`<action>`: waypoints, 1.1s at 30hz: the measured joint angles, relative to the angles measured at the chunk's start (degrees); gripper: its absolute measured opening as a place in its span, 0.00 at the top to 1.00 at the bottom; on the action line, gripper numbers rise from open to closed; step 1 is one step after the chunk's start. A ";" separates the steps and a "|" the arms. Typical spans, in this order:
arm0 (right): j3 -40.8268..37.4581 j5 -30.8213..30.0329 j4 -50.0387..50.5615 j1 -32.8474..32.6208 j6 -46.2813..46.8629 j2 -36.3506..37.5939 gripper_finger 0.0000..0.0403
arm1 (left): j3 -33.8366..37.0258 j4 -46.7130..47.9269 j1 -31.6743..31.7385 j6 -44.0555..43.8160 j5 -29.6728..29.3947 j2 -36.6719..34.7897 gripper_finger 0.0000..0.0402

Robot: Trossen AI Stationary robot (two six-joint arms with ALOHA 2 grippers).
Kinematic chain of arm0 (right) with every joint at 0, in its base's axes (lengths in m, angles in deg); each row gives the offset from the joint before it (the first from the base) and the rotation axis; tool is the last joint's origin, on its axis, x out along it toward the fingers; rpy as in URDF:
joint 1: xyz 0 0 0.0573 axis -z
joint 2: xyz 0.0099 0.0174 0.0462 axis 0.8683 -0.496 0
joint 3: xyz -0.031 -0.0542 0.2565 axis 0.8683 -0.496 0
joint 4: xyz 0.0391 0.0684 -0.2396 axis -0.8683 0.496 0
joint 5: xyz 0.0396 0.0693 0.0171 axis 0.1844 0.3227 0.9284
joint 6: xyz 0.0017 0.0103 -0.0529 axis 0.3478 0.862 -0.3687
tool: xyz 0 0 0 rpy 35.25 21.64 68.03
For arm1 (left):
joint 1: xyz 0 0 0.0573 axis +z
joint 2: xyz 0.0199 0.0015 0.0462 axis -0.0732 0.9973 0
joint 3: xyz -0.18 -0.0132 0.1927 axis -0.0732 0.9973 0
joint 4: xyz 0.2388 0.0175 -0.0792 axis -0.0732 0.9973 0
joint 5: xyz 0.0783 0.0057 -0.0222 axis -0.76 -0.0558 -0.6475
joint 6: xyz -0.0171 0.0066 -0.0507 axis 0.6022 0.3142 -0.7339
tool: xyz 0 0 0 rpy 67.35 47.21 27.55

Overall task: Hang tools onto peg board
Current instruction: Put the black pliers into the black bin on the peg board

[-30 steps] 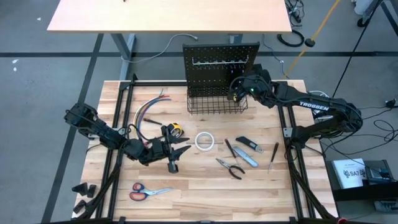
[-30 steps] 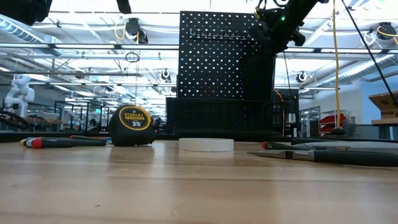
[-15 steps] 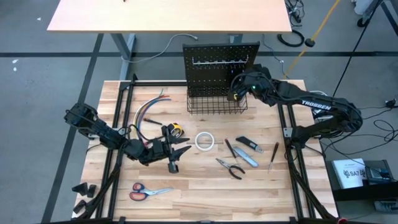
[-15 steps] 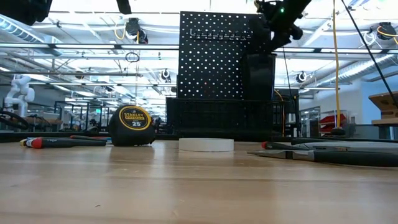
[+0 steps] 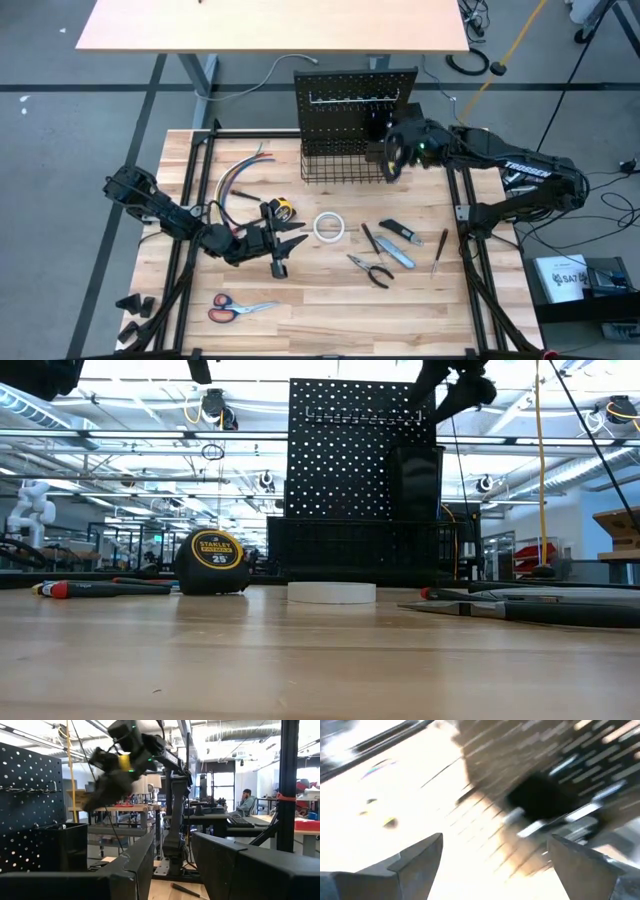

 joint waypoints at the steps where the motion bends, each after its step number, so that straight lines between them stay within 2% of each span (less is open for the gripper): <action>1: 0.00 3.72 1.80 -1.04 1.76 0.29 0.13 | 0.00 0.35 0.00 0.00 0.00 0.00 0.65; 4: 0.00 8.35 7.32 -6.31 7.53 0.43 0.13 | 0.00 1.12 0.00 0.00 0.00 0.00 0.65; 8: -0.10 6.05 13.88 -15.80 17.32 -0.08 0.13 | 0.00 1.76 0.00 0.00 -0.01 0.00 0.65; 11: -2.24 3.56 17.21 -23.60 29.23 -0.26 0.13 | 0.00 3.20 0.00 -0.02 -0.48 0.00 0.65; 14: -6.70 0.66 19.27 -31.47 41.39 -0.34 0.13 | 0.00 4.95 0.01 -0.12 -1.45 0.00 0.65; 19: -18.54 1.21 16.84 -41.26 53.76 -0.38 0.13 | -0.02 9.30 0.00 -2.14 -1.64 0.00 0.65; 23: -28.77 1.99 2.59 -46.09 53.46 -0.44 0.13 | -0.04 14.15 0.40 -3.17 -1.16 0.00 0.65; 26: -35.41 1.31 -12.79 -48.18 50.51 -1.37 0.13 | -0.04 16.59 0.72 -4.59 1.69 0.01 0.65; 28: -38.54 -0.41 -19.37 -48.77 49.17 -2.82 0.15 | -0.04 16.70 0.96 -4.66 4.45 0.02 0.65; 30: -39.86 -2.56 -22.59 -48.90 46.83 -4.91 0.16 | -0.04 16.73 1.05 -4.68 6.82 0.02 0.65; 33: -39.91 -4.53 -22.26 -48.98 45.35 -7.95 0.19 | -0.04 16.69 1.20 -4.80 9.29 0.61 0.65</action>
